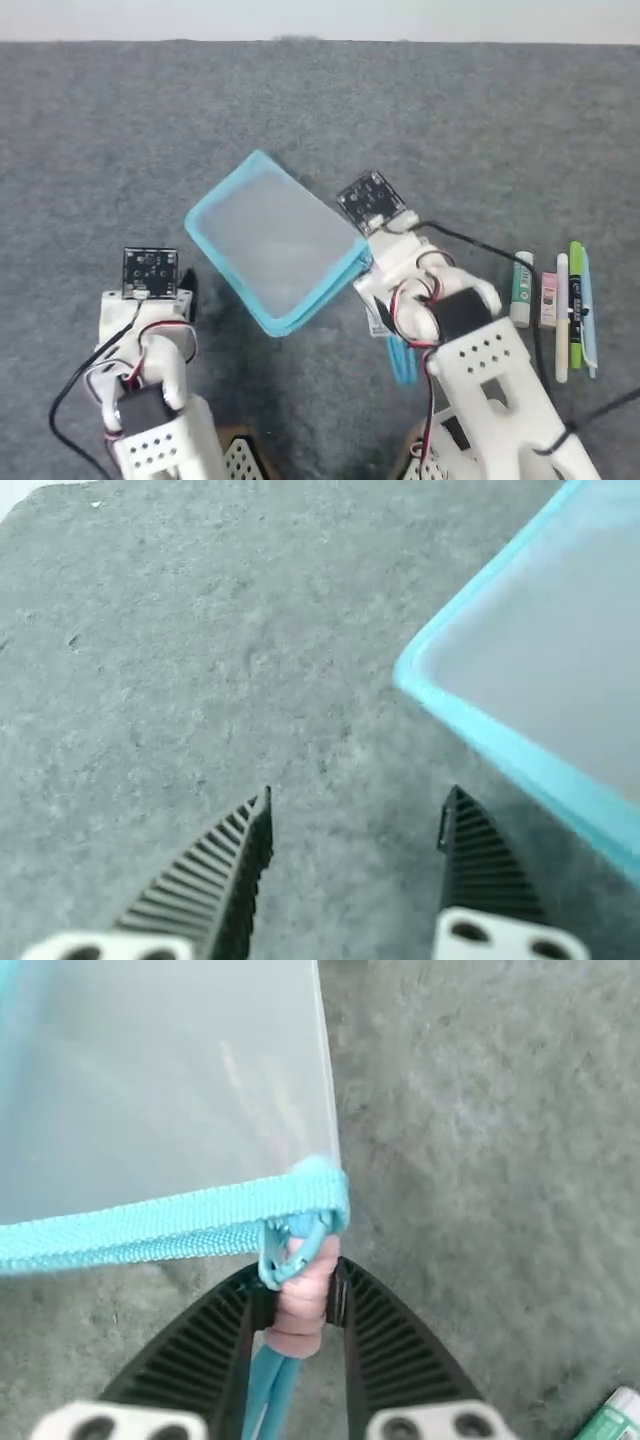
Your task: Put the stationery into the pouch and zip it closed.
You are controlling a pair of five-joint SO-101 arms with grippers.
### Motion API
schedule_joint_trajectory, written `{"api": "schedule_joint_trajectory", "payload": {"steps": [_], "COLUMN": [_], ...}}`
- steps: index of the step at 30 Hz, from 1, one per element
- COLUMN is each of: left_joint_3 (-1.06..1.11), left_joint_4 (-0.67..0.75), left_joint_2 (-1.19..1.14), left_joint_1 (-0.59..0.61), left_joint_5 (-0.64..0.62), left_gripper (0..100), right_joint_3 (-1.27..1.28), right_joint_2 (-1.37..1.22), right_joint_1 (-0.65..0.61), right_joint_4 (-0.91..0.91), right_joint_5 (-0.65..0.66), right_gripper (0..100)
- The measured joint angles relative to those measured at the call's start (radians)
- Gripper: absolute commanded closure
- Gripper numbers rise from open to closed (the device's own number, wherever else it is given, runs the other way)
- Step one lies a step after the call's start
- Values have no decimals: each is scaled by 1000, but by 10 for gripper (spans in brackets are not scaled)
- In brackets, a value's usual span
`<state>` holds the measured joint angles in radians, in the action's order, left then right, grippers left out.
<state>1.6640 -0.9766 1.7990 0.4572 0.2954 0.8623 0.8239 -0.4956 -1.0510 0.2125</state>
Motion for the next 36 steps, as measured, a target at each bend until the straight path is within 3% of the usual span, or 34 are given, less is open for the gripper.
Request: {"api": "schedule_joint_trajectory", "payload": {"steps": [8,17,22,26,31,36], "left_joint_3": [-206,-427,-430,-321,-227,-206], "left_joint_4": [-72,-72,-72,-25,12,-17], "left_joint_2": [-20,-470,-632,-621,-489,-347], "left_joint_1": [-98,-135,-175,-166,-155,-152], "left_joint_5": [-12,-14,-84,-98,-98,-97], "left_gripper": [750,750,750,750,750,750], "right_joint_3": [-275,-440,-388,-382,-396,-404], "right_joint_2": [-183,-356,-529,-756,-968,-980], "right_joint_1": [-5,-25,38,146,158,155], "right_joint_4": [-173,-318,-241,-107,-84,-84], "right_joint_5": [2,92,129,144,144,147], "right_gripper": [991,988,989,960,798,820]}}
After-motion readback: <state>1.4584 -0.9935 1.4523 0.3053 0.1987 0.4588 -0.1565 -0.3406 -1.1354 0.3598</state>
